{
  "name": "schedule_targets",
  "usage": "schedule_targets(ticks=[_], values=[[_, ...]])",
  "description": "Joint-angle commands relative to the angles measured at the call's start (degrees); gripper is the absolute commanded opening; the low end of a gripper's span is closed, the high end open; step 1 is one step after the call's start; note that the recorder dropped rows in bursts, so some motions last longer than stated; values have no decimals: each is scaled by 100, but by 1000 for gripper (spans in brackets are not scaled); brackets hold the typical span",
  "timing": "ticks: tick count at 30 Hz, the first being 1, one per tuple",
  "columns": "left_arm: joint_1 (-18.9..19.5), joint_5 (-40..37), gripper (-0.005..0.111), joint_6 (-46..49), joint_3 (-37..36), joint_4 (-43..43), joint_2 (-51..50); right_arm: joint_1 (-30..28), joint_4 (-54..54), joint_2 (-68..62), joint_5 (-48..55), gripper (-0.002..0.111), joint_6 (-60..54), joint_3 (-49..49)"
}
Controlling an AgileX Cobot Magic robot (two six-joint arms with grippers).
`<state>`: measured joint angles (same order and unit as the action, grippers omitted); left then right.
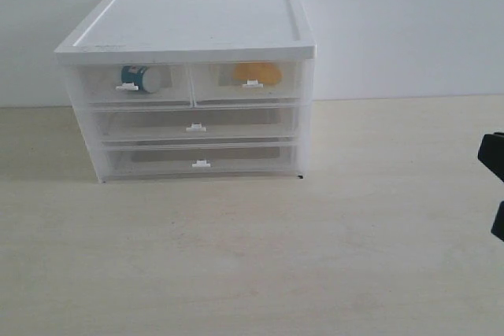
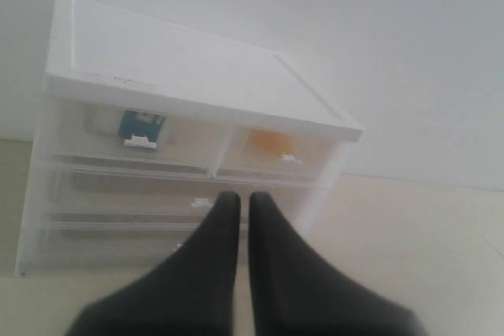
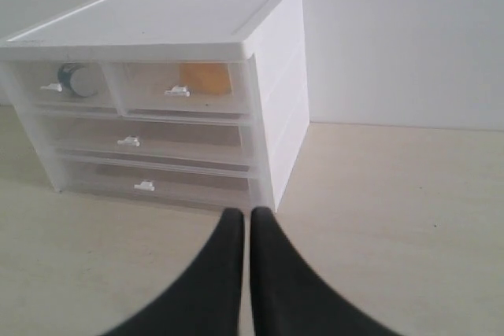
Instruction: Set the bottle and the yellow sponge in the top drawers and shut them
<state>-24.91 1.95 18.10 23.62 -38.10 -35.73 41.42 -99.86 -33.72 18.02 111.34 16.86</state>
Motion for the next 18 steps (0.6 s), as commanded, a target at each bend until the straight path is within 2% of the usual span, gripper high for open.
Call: schedule_targets(ticks=[1, 8, 14, 18], values=[[433, -434, 4, 63, -34, 6, 490, -23, -9, 40, 64, 0, 1, -11], [1362, -520, 4, 691, -622, 6, 1991, -23, -9, 40, 66, 0, -12, -11], [1648, -508, 4, 1312, -1245, 6, 3367, -23, -9, 40, 66, 0, 12, -11], [1983, -431, 4, 1368, -1541, 6, 3573, -23, -9, 40, 66, 0, 12, -11]])
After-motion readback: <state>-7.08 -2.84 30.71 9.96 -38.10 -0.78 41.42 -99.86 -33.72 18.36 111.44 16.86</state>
